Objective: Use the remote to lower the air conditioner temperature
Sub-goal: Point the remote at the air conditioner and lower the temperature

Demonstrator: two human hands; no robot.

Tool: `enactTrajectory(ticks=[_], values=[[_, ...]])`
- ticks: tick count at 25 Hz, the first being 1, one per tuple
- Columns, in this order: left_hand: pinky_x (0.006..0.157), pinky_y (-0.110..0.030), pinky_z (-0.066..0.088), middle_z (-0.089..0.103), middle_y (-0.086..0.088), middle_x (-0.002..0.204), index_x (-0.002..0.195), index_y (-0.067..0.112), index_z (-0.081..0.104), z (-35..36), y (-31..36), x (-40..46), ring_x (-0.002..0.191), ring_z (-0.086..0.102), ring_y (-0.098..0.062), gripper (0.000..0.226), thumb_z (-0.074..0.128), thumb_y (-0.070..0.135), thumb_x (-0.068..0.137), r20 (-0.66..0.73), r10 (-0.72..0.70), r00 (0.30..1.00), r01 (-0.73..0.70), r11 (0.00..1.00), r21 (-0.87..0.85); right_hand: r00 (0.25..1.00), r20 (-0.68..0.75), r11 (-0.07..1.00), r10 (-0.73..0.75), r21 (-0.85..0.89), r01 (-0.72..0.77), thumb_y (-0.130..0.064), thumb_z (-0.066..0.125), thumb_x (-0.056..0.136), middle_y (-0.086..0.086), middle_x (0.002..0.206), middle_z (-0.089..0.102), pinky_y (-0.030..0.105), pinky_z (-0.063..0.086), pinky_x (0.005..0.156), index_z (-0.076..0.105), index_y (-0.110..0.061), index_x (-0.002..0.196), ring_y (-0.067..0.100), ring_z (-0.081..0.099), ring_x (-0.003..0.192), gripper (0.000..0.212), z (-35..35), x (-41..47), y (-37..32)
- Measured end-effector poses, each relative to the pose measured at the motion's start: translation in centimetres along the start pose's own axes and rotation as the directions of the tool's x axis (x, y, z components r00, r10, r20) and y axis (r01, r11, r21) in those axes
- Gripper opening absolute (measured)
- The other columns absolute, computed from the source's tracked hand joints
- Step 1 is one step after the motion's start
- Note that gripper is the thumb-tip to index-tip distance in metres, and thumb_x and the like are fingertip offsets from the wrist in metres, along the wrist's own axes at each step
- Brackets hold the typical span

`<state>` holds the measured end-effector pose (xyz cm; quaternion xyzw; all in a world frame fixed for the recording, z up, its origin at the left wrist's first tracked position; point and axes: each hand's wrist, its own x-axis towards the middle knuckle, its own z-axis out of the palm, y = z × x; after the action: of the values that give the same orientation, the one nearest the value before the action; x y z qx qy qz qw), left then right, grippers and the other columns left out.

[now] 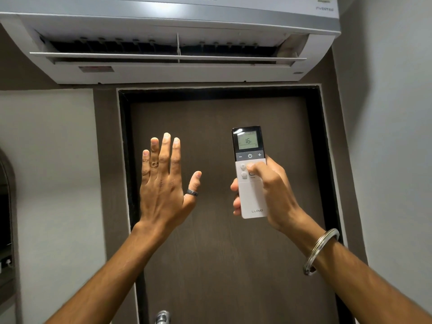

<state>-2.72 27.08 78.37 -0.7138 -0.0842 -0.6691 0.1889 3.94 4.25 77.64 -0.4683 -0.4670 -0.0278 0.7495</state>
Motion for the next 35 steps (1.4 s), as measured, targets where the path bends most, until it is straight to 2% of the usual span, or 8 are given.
enactTrajectory(ticks=[12,15,21,30,33,35], values=[[0.133,-0.044,-0.006,0.010,-0.013,0.176,0.166,0.009,0.019,-0.6,0.8,0.2,0.163,0.000,-0.031,0.084,0.028,0.064,0.103,0.011,-0.002,1.000,0.002,1.000,-0.010,0.998,-0.047,0.999,0.037,0.023,-0.036,-0.028,0.052,0.089,0.014,0.070,0.073,0.042,0.061,0.046,0.058,-0.015,0.102,0.033,0.064,0.046,0.020,-0.2,-0.4,0.1],[0.132,-0.044,-0.007,0.010,-0.014,0.176,0.166,0.008,0.020,-0.7,1.0,-0.1,0.163,-0.001,-0.031,0.084,0.028,0.064,0.103,0.019,-0.003,1.000,0.003,1.000,-0.010,0.998,-0.048,1.000,0.029,-0.004,-0.030,-0.027,0.052,0.090,0.012,0.070,0.074,0.042,0.061,0.046,0.059,-0.017,0.100,0.033,0.065,0.046,0.016,-0.2,-0.6,0.0],[0.132,-0.043,-0.008,0.010,-0.014,0.175,0.166,0.008,0.020,-0.7,1.3,-0.4,0.163,0.000,-0.032,0.084,0.028,0.063,0.103,0.033,-0.003,0.999,0.004,1.000,-0.020,0.998,-0.033,0.999,0.051,0.014,-0.050,-0.028,0.055,0.084,0.016,0.071,0.072,0.042,0.061,0.046,0.058,-0.013,0.103,0.034,0.064,0.046,0.024,0.0,-0.6,-0.1],[0.132,-0.043,-0.009,0.011,-0.015,0.175,0.166,0.008,0.021,-0.5,1.5,-0.6,0.163,0.001,-0.032,0.084,0.032,0.062,0.102,0.044,-0.002,0.999,0.004,1.000,-0.028,0.997,-0.042,0.998,0.063,0.024,-0.062,-0.027,0.053,0.086,0.014,0.069,0.072,0.041,0.061,0.047,0.057,-0.011,0.105,0.033,0.064,0.046,0.024,-0.4,-0.8,0.1],[0.132,-0.043,-0.009,0.011,-0.015,0.175,0.166,0.008,0.021,-0.5,1.6,-0.9,0.163,0.000,-0.032,0.084,0.032,0.062,0.102,0.055,-0.001,0.999,0.003,0.999,-0.032,0.996,-0.075,0.999,0.054,0.011,-0.053,-0.033,0.062,0.092,0.013,0.068,0.072,0.039,0.061,0.046,0.058,-0.013,0.101,0.031,0.065,0.044,0.023,-0.3,-1.0,0.1],[0.132,-0.043,-0.009,0.011,-0.014,0.175,0.166,0.008,0.021,-0.5,1.7,-1.0,0.163,0.000,-0.031,0.084,0.031,0.062,0.102,0.053,0.002,0.999,-0.001,0.999,-0.032,0.990,-0.128,0.998,0.067,-0.003,-0.068,-0.040,0.072,0.099,0.012,0.066,0.072,0.040,0.061,0.047,0.059,-0.014,0.097,0.030,0.065,0.042,0.029,-0.3,-1.0,0.1]])
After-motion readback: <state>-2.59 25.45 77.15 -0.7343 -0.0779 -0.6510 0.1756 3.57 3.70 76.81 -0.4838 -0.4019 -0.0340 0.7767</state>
